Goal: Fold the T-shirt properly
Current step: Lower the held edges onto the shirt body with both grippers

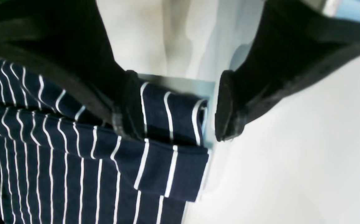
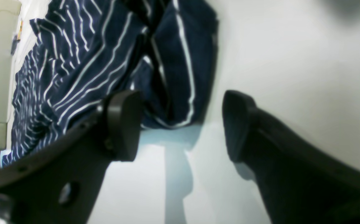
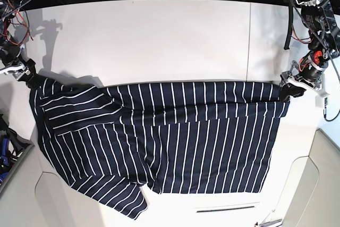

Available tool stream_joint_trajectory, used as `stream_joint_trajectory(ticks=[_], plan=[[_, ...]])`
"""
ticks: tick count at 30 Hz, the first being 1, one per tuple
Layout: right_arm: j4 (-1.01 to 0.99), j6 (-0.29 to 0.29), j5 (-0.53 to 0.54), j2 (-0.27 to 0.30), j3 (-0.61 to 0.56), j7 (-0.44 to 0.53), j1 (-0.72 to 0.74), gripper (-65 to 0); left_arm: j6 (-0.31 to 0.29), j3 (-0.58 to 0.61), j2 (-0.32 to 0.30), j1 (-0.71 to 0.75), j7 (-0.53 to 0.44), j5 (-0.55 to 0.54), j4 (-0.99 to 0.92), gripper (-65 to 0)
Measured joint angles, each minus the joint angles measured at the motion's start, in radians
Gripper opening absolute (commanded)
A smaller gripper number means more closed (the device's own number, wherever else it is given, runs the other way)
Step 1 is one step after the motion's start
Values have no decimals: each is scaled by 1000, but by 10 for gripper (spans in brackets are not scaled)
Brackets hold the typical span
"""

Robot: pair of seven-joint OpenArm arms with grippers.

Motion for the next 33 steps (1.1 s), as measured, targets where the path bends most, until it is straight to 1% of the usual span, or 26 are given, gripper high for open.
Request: stream_joint_trajectory(ticks=[3,5,8,13,16,20,28,31,32,33], plan=[[0,0,-1,-5,-51,20,0,-247,4,2,2,0,-29,16,-6,-248],[0,0,-8,-4,-97,57,0,-247,18,2,2,0,-47,24,-15,-248],[0,0,-28,-5,-159,109,2,-247,19,2,0,0,-51,34,-42,-248],[0,0,-30,-4,-229,139,4,-247,19,2,0,-3,-70,23,-86,-248],[0,-1,-34,-4,-238,140,8,-247,18,2,0,-4,-75,-3,-101,-248],[0,0,-34,-4,-238,142,8,-248,18,5,0,-8,-82,-8,-112,-249],[0,-1,-35,-4,-238,143,8,-250,19,133,-5,-13,-116,-9,-112,-249],[0,-1,-35,-4,-238,143,7,-251,18,153,-5,-14,-118,0,-111,-251],[0,-1,-35,-4,-238,143,7,-251,12,153,-5,-14,-122,12,-111,-254],[0,-1,-35,-4,-238,143,7,-251,11,153,-5,-14,-124,22,-111,-285]])
